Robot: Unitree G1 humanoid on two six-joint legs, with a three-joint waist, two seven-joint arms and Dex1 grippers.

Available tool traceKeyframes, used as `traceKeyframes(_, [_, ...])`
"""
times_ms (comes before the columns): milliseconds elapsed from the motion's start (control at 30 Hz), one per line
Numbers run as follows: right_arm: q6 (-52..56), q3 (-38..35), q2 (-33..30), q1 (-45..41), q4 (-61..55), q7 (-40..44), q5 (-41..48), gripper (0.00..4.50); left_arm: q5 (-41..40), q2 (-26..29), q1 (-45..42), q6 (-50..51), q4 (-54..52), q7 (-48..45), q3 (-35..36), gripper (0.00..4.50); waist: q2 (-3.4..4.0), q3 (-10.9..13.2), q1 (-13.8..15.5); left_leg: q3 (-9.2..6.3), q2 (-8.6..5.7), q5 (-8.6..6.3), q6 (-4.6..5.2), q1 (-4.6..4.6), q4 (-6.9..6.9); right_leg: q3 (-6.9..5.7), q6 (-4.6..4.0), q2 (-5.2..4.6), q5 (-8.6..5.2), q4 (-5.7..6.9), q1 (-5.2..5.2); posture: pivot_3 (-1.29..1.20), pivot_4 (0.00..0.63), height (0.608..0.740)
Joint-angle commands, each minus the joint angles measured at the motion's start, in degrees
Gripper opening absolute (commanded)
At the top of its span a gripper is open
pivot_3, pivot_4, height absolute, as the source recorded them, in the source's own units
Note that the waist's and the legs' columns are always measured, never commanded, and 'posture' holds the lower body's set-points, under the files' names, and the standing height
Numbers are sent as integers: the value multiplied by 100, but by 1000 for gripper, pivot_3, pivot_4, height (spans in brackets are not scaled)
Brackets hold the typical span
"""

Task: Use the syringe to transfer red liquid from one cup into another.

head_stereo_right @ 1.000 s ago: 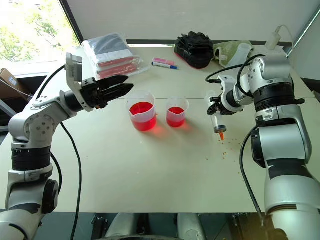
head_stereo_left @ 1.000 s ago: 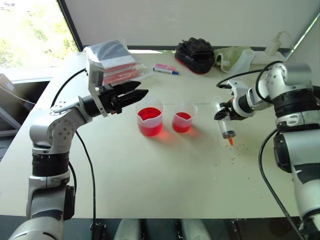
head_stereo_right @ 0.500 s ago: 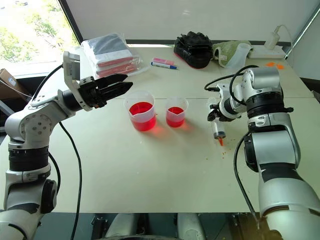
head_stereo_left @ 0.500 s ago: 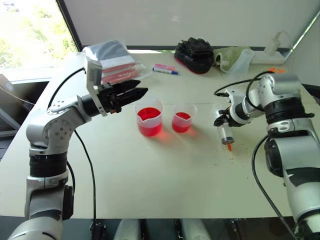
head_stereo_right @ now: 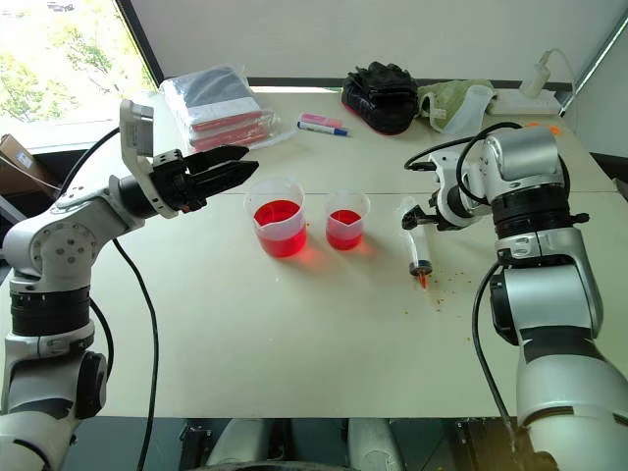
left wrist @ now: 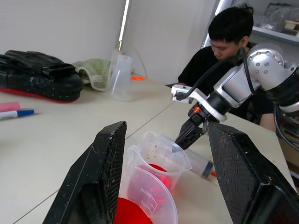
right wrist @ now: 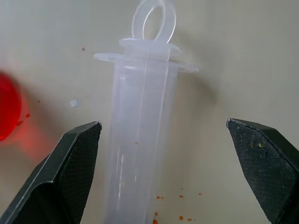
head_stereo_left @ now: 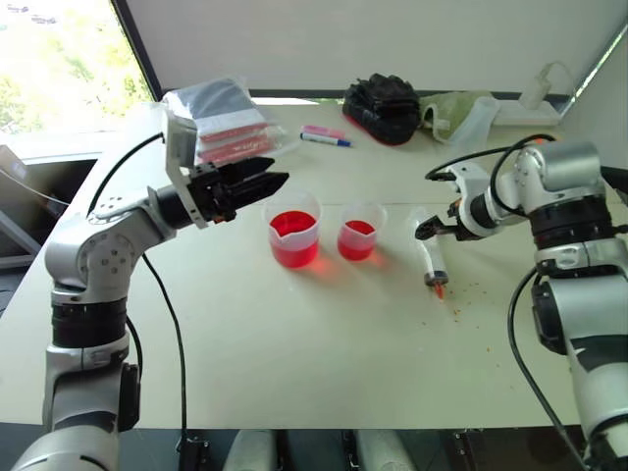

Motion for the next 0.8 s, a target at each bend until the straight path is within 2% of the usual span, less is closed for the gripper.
traceKeyframes(33, [-441, 21, -379, 19, -743, 452, 44, 4486, -108, 173, -27, 16, -258, -124, 95, 2833, 0, 0, 0, 0, 0, 0, 0, 0, 0, 0, 0, 0, 0, 0, 0, 0, 150, 711])
traceKeyframes(200, [-2167, -157, -1194, 367, -2157, 2114, 346, 4486, -29, 696, 100, 41, -282, -601, 41, 2833, 3, 2, 0, 0, 0, 0, 1, -1, -3, 0, 0, 2, 0, -2, -3, 0, 150, 711])
traceKeyframes(333, [-2870, -152, -2032, 691, -2898, 3827, 760, 4486, 63, 1207, 131, 4, -212, -1154, -83, 2833, 3, 3, 5, 0, 1, -2, 4, 0, -4, 0, 0, 2, 0, -8, -1, 0, 150, 711])
traceKeyframes(400, [-3262, -171, -2347, 895, -3103, 4392, 786, 4486, 153, 1415, 116, -38, -148, -1371, -156, 2833, 2, 4, 34, -2, 1, -4, 8, -1, -4, -1, 0, 2, 0, -12, 1, 0, 150, 711])
traceKeyframes(533, [-4463, -667, -2962, 1754, -3574, 5860, 1077, 4486, 282, 1785, 169, -85, -81, -1776, -189, 2833, 2, 4, 82, -5, 3, -10, 18, 1, -4, -6, 0, 2, 0, -62, 16, 0, 150, 711])
traceKeyframes(667, [-4860, -716, -3206, 2146, -3538, 6166, 894, 4486, 349, 2053, 247, -106, -64, -2091, -185, 2833, 3, 4, 127, -4, 6, -9, 16, 3, -3, -6, 0, 3, 0, -65, 19, 0, 150, 711])
traceKeyframes(800, [-4951, -774, -3146, 2199, -3508, 6110, 818, 4486, 392, 2138, 281, -132, -73, -2235, -225, 2833, 4, 4, 149, -4, 7, -8, 14, 4, -3, -5, 0, 2, 0, -66, 19, 0, 150, 711])
